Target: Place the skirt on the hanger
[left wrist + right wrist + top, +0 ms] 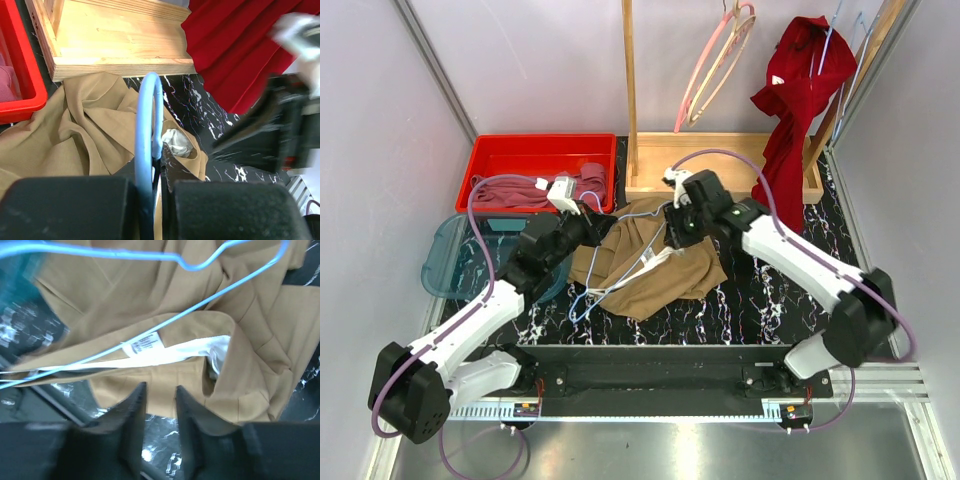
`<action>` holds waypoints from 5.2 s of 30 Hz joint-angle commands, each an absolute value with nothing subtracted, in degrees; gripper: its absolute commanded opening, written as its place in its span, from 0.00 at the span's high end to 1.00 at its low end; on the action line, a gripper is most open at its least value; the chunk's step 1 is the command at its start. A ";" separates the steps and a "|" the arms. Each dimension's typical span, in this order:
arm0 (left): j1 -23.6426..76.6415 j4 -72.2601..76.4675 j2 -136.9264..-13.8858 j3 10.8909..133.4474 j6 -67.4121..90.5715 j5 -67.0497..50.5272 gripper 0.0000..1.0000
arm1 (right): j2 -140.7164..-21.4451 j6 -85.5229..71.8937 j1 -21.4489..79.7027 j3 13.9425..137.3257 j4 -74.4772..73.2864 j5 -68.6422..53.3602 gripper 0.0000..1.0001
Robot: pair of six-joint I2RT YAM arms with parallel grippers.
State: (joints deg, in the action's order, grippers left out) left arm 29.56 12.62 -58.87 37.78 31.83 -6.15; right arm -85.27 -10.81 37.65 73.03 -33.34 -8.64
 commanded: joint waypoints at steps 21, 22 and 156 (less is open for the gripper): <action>29.36 16.26 -58.18 37.88 31.82 -5.36 1.00 | -104.06 9.58 38.76 85.61 -45.62 0.18 0.56; 29.36 16.26 -58.18 37.79 31.82 -5.36 1.00 | -104.06 9.58 38.76 85.43 -45.62 0.18 0.55; 29.97 18.54 -50.54 32.61 31.64 -28.75 1.00 | -71.10 -14.06 36.47 60.12 -17.58 -7.11 1.00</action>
